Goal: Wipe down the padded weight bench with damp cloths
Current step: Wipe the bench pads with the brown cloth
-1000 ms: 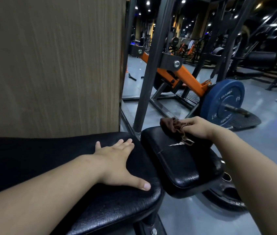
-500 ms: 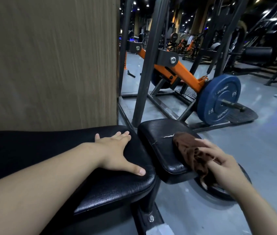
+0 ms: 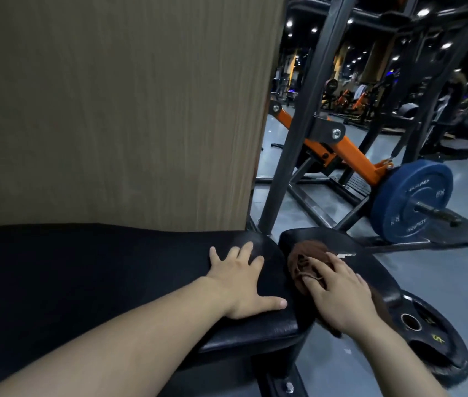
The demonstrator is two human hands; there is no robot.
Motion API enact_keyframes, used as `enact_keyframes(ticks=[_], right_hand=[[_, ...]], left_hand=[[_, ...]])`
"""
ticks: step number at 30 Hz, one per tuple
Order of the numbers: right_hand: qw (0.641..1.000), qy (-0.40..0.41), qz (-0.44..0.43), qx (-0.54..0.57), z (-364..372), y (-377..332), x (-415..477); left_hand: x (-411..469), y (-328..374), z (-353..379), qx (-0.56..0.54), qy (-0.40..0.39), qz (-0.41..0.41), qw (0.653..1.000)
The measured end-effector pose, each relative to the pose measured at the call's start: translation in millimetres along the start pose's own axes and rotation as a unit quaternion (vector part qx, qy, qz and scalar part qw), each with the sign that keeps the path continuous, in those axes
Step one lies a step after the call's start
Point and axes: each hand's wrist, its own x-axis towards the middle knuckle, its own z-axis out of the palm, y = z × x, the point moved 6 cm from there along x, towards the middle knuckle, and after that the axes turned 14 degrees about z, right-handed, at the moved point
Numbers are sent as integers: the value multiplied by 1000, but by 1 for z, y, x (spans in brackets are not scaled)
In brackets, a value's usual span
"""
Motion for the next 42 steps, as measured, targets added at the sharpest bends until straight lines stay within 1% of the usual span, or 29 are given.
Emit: enact_keyframes(ticks=[2, 4, 8, 12, 16, 18, 19, 21, 23, 26, 27, 29, 31, 33, 36, 38, 42], right_hand=[[1000, -17, 5, 10, 0, -14, 3], [999, -31, 2, 16, 3, -35, 4], [998, -61, -30, 0, 25, -86, 2], [995, -84, -33, -31, 36, -126, -1], [984, -174, -32, 0, 44, -174, -23], [972, -223, -67, 6, 41, -194, -30], [967, -239, -90, 13, 34, -199, -32], [963, -251, -99, 24, 11, -197, -30], [968, -227, -105, 15, -5, -186, -26], [983, -105, -148, 20, -5, -179, -21], [983, -89, -157, 20, 2, -179, -23], [983, -105, -148, 31, 26, -182, -28], [985, -117, -110, 63, 42, -183, -32], [989, -89, -87, 85, 47, -185, -31], [992, -46, -90, 71, 46, -181, -29], [993, -33, -81, 80, 42, -169, -25], [996, 0, -31, 88, 23, -130, -15]], left_hand=[[-19, -12, -1, 0, 23, 2, 1000], [-37, -30, -3, 7, 29, -9, 1000], [-70, -76, -10, 18, 21, -48, 998], [-107, -117, -13, 15, 5, -91, 996], [-152, -147, -10, 4, 15, -123, 992], [-176, -160, -8, -9, 20, -138, 990], [-188, -166, -7, -16, 22, -146, 989], [-210, -177, -7, -22, 26, -160, 986], [-228, -185, -7, -20, 32, -169, 985], [-242, -195, -3, -22, 48, -172, 984], [-244, -197, -2, -28, 54, -176, 983], [-245, -200, 1, -43, 71, -182, 980], [-244, -200, 2, -55, 91, -180, 978], [-240, -198, 5, -57, 89, -173, 979], [-230, -193, 11, -56, 69, -163, 983], [-224, -194, 12, -64, 68, -159, 983], [-224, -198, 11, -75, 80, -154, 982]])
